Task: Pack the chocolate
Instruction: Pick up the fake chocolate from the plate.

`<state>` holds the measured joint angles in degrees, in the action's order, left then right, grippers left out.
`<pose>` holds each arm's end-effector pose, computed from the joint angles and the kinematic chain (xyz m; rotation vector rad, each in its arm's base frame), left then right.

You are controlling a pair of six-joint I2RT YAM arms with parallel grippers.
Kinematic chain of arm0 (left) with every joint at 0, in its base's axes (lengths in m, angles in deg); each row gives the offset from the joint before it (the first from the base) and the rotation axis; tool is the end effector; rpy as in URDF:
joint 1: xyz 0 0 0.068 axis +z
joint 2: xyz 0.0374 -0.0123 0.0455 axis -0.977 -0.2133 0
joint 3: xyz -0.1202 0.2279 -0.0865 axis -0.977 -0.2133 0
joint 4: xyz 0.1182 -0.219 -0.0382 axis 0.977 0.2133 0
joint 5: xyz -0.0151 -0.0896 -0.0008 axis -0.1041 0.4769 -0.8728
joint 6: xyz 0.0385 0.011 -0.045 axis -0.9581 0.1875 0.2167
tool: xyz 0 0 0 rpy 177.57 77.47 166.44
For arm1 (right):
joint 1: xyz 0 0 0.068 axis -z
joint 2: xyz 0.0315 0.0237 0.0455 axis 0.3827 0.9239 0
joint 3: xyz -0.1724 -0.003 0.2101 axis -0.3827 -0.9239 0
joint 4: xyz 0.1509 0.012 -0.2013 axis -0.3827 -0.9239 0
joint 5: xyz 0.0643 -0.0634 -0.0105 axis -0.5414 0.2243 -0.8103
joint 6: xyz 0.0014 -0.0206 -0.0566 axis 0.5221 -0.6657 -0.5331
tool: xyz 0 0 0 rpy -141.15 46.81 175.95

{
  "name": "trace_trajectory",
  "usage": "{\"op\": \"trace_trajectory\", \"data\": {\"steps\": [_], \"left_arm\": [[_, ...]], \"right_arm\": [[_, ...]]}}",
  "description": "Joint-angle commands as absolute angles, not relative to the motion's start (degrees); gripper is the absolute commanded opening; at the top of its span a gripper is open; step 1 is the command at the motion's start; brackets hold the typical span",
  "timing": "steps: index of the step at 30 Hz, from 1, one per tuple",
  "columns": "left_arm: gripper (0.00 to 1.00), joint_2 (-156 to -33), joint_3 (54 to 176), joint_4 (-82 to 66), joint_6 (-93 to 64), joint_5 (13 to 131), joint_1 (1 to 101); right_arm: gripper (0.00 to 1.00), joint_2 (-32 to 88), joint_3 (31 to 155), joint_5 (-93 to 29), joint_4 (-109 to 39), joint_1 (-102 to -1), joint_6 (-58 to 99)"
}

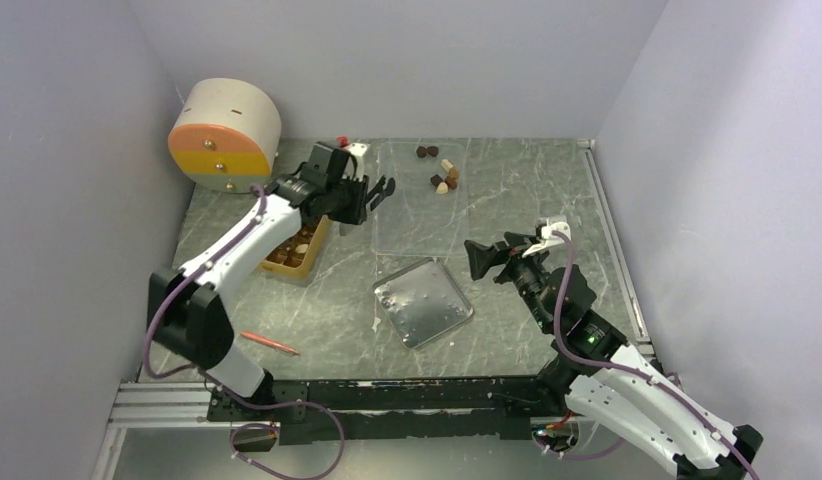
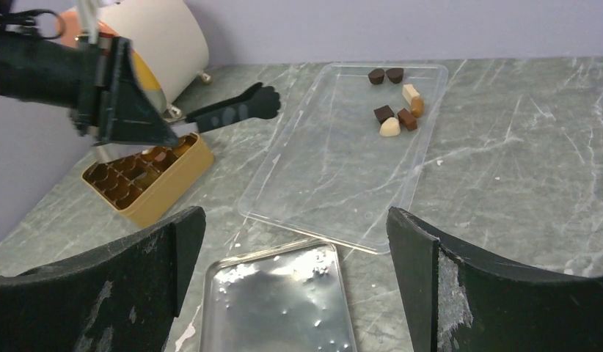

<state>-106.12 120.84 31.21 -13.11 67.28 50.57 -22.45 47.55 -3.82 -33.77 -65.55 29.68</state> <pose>0.2921 -0.1527 0.3150 0.3270 2.3830 -0.4072 0.1164 0.0873 0.3059 -0.0873 1.5868 0.5251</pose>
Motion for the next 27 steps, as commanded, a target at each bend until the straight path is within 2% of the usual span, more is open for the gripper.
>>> {"op": "trace_trajectory", "data": {"steps": [1, 13, 27], "left_arm": [[0.34, -112.89, 127.7, 23.75, -17.48, 66.26, 48.8], [0.35, -130.18, 138.81, 18.04, -20.98, 66.57, 46.31], [0.38, -139.01, 142.4, 15.23, -22.65, 69.04, 45.81]], "right_arm": [[1.0, -23.16, 51.12, -2.17, -33.68, -65.49, 29.34], [1.0, -22.03, 52.19, -1.97, -34.14, -65.48, 29.45], [1.0, -21.93, 52.66, -1.77, -34.09, -65.48, 28.3]]}}
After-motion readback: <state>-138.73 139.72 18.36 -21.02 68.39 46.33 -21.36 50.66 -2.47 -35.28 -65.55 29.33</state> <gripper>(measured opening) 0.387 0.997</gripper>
